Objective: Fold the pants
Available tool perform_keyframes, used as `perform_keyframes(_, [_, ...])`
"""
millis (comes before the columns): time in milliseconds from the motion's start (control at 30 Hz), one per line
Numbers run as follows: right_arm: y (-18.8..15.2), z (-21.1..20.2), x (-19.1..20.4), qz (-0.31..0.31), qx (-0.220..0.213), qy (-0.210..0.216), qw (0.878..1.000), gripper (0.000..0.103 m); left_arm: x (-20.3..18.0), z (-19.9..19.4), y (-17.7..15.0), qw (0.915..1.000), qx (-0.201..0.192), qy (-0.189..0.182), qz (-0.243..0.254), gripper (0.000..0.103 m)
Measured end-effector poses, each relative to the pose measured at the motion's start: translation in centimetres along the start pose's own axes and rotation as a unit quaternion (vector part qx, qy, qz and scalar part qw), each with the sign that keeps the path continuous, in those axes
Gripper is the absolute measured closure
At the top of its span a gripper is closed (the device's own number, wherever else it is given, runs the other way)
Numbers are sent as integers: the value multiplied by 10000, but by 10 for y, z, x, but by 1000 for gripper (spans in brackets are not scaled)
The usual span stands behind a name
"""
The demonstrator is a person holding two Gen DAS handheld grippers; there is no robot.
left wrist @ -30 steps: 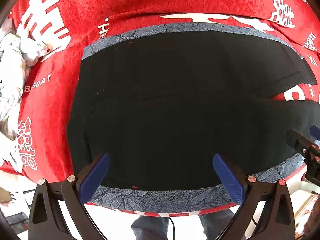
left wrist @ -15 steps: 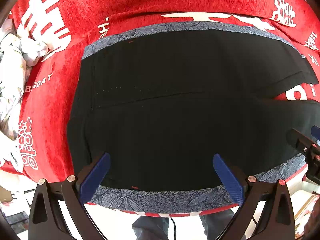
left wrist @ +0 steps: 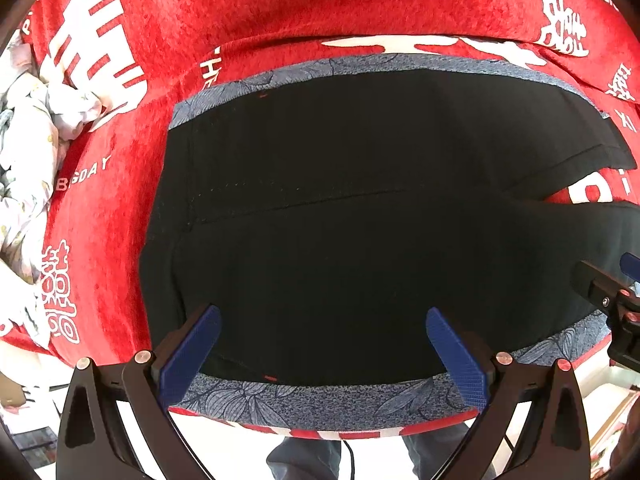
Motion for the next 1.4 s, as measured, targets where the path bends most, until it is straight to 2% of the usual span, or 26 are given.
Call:
perform_keyframes(367, [-1,-2,-2,-9,-45,-1,10000,0,-4,-3,-1,10000,-51,27,27,0])
perform_keyframes(867, [-1,-1,-3,7,-51,93,9999,0,-2,2,-1,9998,79,82,-137,0])
perform_keyframes(967, [-1,0,-4,-39,-58,138,9999,0,-6,0,1,9998,63,32,-211,0])
perform_keyframes(1233, [2,7,-4,-263,75,472,9985,0,-6,-4,-1,9984,55,256,-508,0])
perform_keyframes(1400, [3,6,-5,-524,131,522,9972,0,-3,-8,-12,9967,148,345,-717,0])
Point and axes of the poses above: each gripper's, at about its wrist camera, not at the fingertips, and z roughly the way its jaws point, x to its left, y to its top, the point moved 10 cm from there along z, roughly the way its jaws point, and after that the axes turned 3 degrees about y, right-handed, at the moved point
